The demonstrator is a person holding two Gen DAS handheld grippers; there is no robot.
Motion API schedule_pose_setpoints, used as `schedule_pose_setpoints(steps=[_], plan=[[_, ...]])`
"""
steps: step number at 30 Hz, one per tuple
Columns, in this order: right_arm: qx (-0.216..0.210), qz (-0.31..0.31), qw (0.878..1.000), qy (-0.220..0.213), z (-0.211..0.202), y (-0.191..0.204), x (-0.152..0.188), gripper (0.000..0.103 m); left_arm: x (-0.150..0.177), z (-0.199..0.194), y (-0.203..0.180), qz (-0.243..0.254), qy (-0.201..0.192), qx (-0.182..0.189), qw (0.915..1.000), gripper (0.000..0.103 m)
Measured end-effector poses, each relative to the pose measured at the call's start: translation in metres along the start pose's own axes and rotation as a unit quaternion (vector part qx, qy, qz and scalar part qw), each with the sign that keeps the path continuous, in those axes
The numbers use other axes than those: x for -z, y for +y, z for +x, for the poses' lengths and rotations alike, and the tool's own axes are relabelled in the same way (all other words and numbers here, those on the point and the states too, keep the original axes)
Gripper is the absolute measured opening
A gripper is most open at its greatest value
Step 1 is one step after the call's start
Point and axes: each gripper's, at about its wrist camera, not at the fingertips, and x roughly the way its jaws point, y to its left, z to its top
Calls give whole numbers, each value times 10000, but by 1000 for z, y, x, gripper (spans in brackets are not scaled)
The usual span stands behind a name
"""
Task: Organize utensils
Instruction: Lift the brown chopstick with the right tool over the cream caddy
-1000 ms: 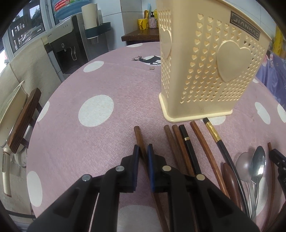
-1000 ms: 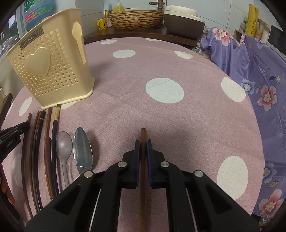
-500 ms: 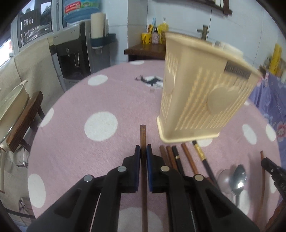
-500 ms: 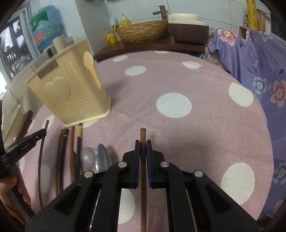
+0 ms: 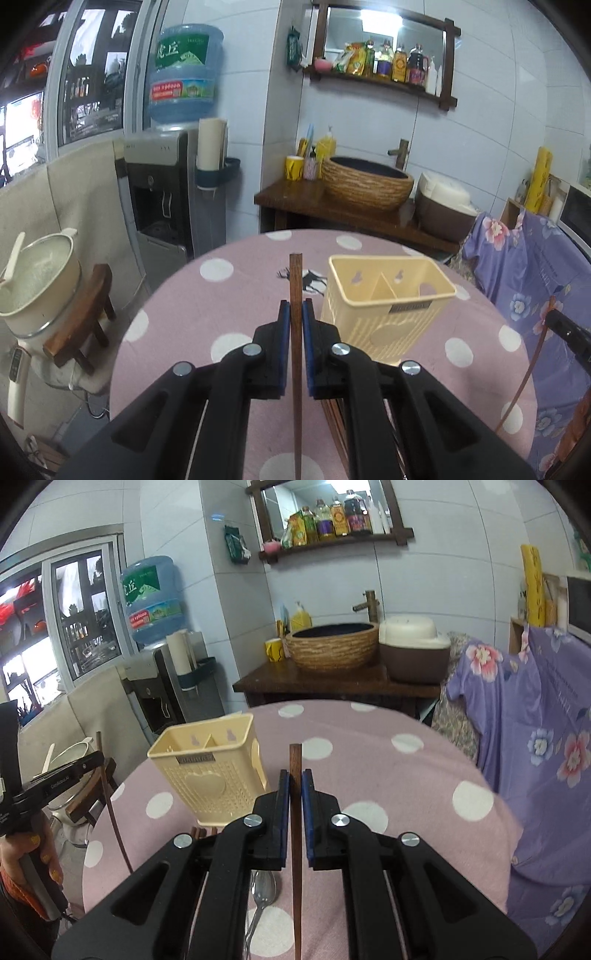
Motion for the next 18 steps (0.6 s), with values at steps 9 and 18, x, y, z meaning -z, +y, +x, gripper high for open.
schedule_pose_setpoints(steps=[9,18], plan=[[95,-181,9998,-89,0,8,-15,7,-13,0,10,-145,-119,-99,9998,8],[-68,-151,9998,-132,-2,9,-31,7,-28,-8,18,-159,-330,-144,9992,8]])
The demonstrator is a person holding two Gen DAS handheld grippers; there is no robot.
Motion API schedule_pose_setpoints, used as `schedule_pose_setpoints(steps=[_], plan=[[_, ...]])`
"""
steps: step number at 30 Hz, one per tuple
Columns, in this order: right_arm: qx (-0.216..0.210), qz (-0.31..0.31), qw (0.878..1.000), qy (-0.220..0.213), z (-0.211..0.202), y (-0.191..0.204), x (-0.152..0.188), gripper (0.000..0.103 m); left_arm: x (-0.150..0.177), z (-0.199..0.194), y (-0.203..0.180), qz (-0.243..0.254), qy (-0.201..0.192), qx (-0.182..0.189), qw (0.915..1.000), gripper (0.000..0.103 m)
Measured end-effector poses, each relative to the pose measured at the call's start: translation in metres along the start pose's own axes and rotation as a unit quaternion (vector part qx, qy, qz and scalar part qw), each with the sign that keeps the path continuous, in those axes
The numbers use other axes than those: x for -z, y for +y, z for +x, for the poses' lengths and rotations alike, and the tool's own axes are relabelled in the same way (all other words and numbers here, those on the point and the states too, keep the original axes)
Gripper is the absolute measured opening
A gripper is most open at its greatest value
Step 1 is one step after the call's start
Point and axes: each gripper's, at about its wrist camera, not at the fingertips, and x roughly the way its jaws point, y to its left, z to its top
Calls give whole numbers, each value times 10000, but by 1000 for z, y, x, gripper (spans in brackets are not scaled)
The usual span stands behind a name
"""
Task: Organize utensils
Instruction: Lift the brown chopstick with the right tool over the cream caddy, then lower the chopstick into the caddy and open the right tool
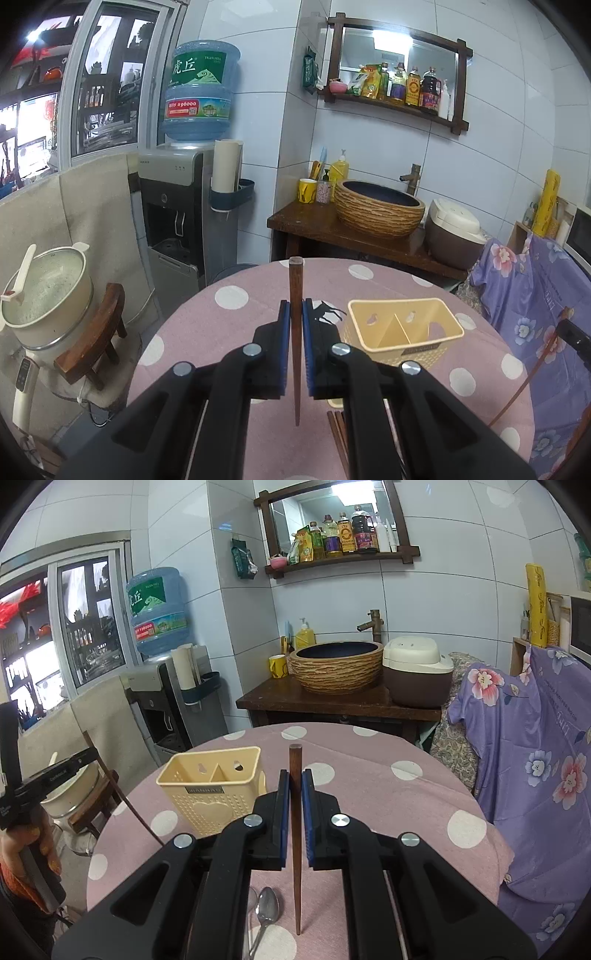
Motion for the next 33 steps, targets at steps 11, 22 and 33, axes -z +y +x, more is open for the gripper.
schedule_pose_setpoints(steps=[11,22,33], plan=[[-90,-270,9989,-369,0,30,-85,7,-72,-15,-1,119,-255,88,9996,8],[-353,-200,9932,-1089,-6,84,-186,7,-164,-42,-31,-48,-575,595,9966,8],[-57,-325,9984,-461,85,97,-119,8,-102,25,-60,14,-36,682,9977,8]])
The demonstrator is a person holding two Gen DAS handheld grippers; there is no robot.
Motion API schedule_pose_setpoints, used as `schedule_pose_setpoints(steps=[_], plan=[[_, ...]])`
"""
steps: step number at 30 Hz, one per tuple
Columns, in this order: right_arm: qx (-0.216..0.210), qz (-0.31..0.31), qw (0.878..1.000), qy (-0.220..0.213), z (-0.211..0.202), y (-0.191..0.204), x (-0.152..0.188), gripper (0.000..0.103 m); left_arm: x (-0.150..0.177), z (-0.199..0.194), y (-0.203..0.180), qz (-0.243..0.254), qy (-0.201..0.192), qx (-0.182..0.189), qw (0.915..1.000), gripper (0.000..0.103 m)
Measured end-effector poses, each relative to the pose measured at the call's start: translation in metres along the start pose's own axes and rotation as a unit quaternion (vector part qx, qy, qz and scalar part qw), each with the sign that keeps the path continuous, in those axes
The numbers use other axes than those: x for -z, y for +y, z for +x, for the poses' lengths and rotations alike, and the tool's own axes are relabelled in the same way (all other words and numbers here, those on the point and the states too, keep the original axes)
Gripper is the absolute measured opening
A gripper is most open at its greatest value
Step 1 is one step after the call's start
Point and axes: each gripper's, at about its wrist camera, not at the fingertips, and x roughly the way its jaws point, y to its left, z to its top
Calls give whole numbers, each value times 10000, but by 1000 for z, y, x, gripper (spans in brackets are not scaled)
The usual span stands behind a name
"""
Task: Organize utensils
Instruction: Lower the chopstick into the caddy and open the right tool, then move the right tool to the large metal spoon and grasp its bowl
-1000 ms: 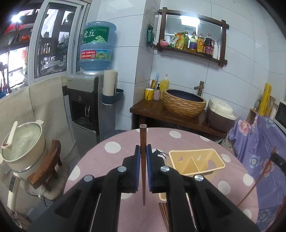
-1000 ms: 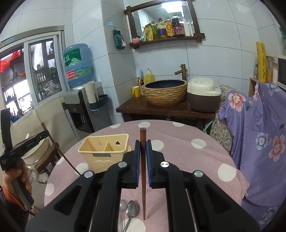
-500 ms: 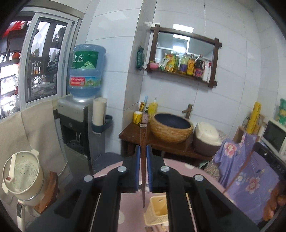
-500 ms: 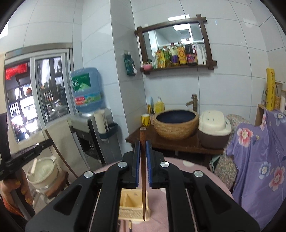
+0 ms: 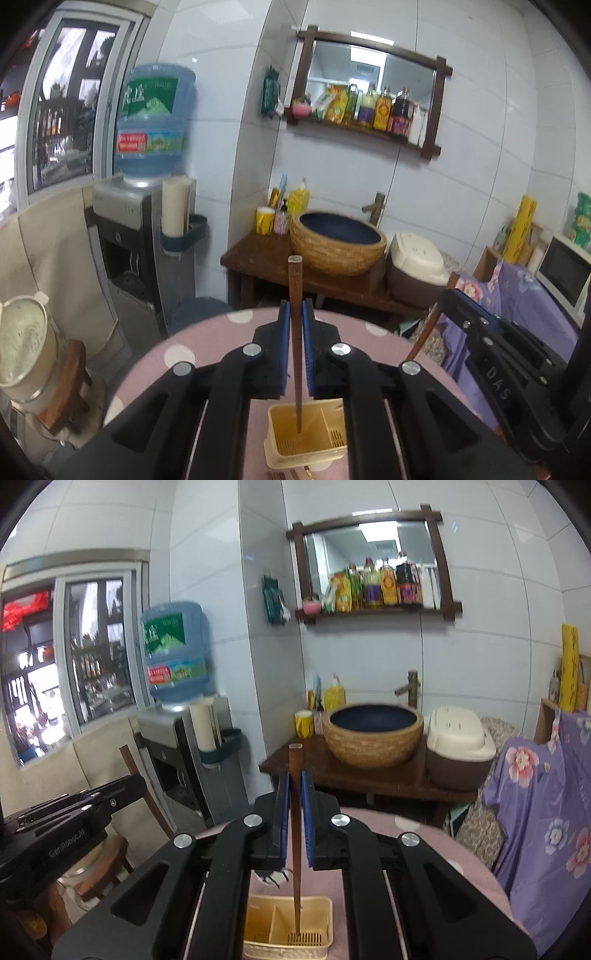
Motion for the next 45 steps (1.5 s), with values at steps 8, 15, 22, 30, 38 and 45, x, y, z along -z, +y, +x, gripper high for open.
schedule_pose_setpoints(steps=[8,15,22,30,38,45], plan=[[79,144,9986,505,39,-14,58,8,63,53,5,-62,644,-52,9979,8],[-20,188,9987,481,43,-20,68,14,80,59,8,10,701,-72,9975,9],[-111,308,9995,-50,5,-26,72,58,91,17,18,-176,-166,-84,9997,91],[8,187,9983,-559,-60,-35,105,86,138,-27,30,53,-222,-131,9997,98],[543,190,9983,-19,-80,-57,166,89,198,-35,60,-204,430,-594,9971,93],[693,137,9917,1071,-60,-67,222,86,242,-12,71,-152,1338,-754,9880,81]])
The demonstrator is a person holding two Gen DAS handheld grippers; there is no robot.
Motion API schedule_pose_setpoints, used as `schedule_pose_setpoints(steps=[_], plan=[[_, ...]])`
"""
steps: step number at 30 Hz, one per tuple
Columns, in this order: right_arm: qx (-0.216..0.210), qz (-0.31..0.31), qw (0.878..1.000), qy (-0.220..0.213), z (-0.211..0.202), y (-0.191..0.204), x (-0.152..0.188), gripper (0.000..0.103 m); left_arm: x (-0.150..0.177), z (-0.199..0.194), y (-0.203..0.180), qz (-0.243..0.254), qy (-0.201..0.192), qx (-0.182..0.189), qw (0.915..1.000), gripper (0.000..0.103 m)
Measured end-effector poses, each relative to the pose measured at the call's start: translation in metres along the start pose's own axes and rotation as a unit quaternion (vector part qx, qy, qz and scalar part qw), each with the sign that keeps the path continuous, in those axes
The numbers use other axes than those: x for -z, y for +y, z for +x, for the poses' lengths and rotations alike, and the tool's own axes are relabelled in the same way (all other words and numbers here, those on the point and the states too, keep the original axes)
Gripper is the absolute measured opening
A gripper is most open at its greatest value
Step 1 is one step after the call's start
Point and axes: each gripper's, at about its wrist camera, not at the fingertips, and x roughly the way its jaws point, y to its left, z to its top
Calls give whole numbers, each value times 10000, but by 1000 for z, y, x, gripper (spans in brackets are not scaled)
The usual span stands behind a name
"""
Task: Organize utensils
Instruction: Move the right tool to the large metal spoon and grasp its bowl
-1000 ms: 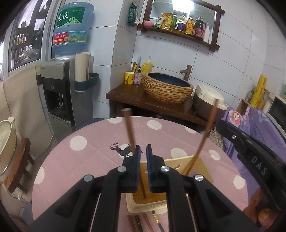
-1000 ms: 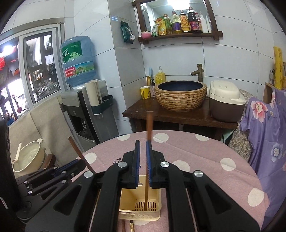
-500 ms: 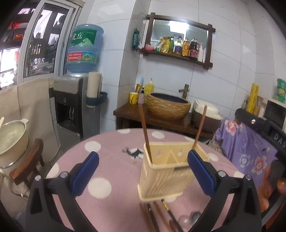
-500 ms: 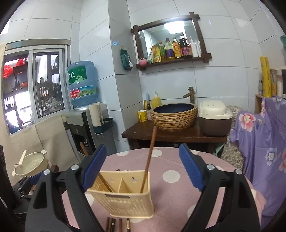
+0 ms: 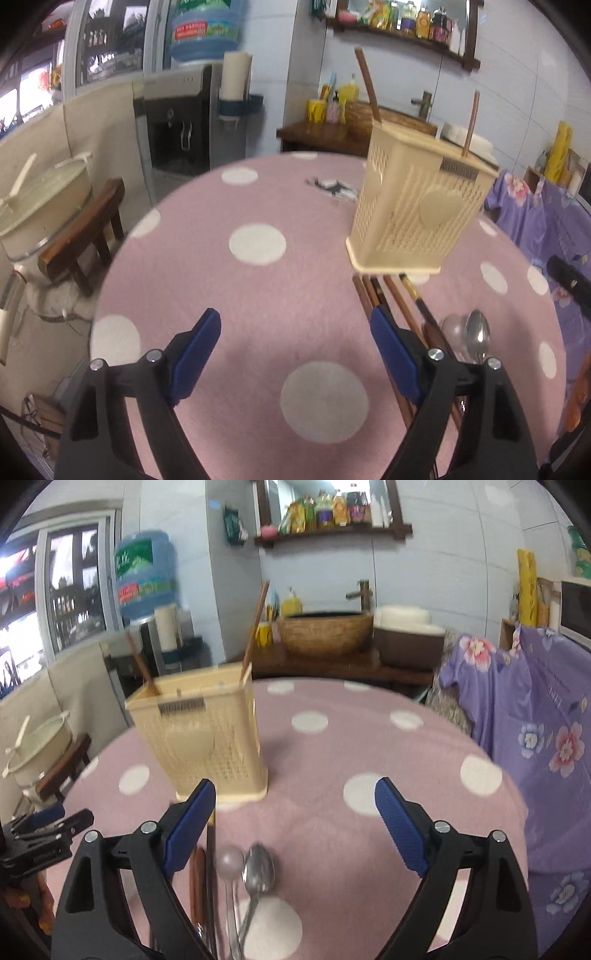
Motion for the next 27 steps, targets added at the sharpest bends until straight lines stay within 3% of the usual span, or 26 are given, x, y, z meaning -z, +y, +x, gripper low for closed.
schedule_pose_setpoints(steps=[6,9,13,16,27], plan=[[77,-130,9981,601,20,10,31,71,18,10,-11,176,327,122,9992,69],[148,-159,9960,868,32,11,43,70,25,13,-20,272,463,195,9984,66],[-108,-140,9933,1138,35,17,58,70,32,18,-33,504,615,230,9966,66],[3,-385,9900,1359,38,27,68,70,37,22,-42,652,735,271,9948,66],[161,-391,9836,1752,52,25,76,70,43,34,-55,758,900,209,9928,64]])
